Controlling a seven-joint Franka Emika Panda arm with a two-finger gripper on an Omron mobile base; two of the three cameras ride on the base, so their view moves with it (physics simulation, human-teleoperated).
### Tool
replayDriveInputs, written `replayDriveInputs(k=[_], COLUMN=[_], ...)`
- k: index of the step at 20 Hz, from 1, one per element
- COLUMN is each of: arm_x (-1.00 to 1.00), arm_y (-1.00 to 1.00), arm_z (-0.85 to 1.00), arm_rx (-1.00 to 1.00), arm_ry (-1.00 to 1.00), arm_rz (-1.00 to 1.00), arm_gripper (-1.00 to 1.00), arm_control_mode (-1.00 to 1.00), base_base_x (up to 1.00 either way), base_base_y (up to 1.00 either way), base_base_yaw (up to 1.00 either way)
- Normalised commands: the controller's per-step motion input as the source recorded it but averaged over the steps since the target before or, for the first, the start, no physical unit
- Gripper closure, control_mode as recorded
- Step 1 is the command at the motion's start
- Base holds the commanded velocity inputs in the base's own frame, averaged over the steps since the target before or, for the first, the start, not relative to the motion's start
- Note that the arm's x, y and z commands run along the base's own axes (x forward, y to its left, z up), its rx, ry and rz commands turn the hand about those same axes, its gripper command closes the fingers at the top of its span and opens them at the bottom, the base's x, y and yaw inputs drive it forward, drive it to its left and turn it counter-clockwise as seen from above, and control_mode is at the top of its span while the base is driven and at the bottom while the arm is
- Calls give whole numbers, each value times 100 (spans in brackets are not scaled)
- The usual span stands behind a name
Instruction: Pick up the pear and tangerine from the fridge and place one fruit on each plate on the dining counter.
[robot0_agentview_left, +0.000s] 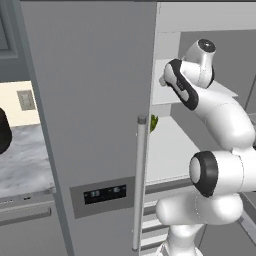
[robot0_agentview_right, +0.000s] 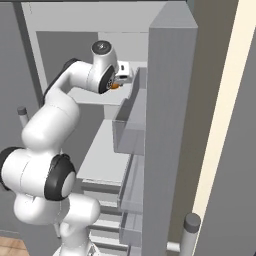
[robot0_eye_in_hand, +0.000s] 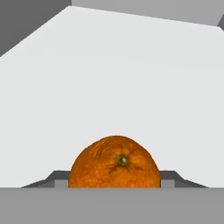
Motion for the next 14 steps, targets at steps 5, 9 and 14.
replayDriveInputs(k=[5, 9, 14], arm_x=[-89, -100, -90], arm_y=[0, 0, 0], arm_z=[0, 8, 43], arm_rx=[3, 7, 7], arm_ry=[-9, -9, 0], arm_rz=[0, 0, -1], arm_gripper=[100, 100, 100], arm_control_mode=[-100, -100, -100], base_base_x=[0, 0, 0], base_base_y=[0, 0, 0], base_base_yaw=[0, 0, 0])
